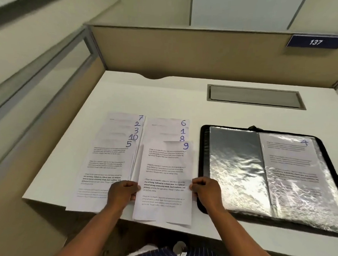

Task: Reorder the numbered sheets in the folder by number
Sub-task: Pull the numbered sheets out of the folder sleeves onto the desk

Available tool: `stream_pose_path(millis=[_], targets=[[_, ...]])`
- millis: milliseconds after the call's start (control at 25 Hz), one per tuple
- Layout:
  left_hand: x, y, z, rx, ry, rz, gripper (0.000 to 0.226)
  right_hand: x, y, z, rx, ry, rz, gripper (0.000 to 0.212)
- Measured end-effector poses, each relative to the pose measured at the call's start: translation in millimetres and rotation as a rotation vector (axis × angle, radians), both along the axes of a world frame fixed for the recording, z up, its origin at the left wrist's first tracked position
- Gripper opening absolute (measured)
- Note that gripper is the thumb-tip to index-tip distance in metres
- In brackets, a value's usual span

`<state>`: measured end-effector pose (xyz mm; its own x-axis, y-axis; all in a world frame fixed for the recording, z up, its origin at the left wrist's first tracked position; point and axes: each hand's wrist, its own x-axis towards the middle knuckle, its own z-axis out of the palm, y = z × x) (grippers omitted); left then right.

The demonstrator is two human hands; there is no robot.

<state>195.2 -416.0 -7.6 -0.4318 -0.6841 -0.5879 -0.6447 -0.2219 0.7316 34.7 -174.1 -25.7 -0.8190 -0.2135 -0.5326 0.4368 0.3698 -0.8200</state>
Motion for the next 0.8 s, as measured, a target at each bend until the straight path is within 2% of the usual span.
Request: stream_pose_path(millis=[200,400,600,720,800], targets=[[-1.7,-18.9,-6.1,-0.05,-0.05,-0.057,0.006,-1.2,-24.2,-9.3,0.116,0.015,0.054,0.016],[2.2,-31.7,-4.1,-0.211,-0.098,-0.169,0.007,5.7,-33.6,-4.2,0.332,0.199,0.155,0.019],[18.2,-18.3,-1.4,-0.504,-0.02,-0.395,0.037,39.9,-22.1,-1.3,0.471,0.425,0.256,0.037],[24.3,-4.5,-1.8,-0.62,0.072,-0.54,0.055,60.2,-12.5,5.0,0.608,0.602,0.382,0.061],[24.0,4.4,-6.9,-0.705,0.098,-0.663,0.067,72.2,-4.4,11.9,0.712,0.653,0.465,0.076]])
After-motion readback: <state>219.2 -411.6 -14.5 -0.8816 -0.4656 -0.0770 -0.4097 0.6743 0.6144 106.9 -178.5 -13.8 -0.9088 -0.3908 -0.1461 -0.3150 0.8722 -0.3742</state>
